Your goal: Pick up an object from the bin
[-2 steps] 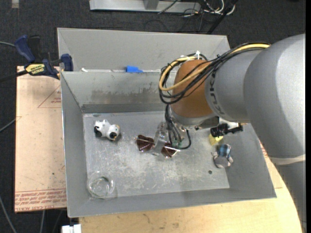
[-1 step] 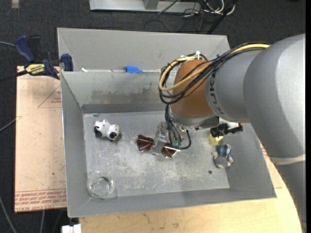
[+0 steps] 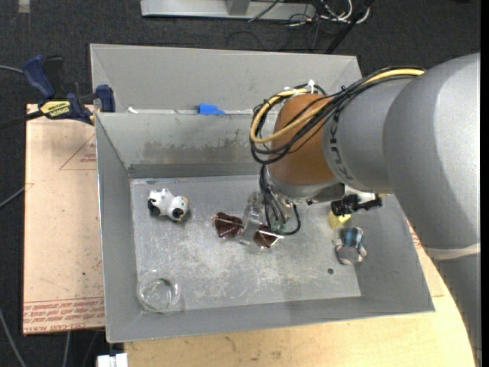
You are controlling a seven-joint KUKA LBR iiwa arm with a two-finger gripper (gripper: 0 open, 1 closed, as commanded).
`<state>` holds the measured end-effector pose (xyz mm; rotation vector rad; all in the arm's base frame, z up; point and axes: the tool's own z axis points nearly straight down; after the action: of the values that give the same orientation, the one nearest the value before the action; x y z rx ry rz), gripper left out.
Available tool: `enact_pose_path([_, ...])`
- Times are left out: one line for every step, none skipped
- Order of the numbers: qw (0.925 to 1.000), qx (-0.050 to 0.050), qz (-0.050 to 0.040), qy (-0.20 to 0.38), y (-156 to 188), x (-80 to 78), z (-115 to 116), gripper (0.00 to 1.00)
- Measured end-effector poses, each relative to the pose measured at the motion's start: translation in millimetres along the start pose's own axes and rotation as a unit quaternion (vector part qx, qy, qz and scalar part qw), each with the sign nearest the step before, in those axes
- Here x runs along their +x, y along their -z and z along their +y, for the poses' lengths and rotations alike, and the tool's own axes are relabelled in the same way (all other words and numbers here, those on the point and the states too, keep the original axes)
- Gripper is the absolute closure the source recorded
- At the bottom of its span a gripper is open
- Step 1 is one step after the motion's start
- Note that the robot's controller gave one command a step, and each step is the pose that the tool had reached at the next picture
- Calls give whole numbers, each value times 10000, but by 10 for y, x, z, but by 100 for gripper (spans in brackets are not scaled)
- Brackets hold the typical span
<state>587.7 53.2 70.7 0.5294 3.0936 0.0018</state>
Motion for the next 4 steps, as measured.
enact_pose_path([10000,8,22,-2,48,10,-6,100])
enact_pose_path([10000,5,17,-2,142,7,-5,100])
enact_pose_path([10000,7,18,2,234,7,-5,100])
enact_pose_path([10000,9,23,2,363,11,-6,100])
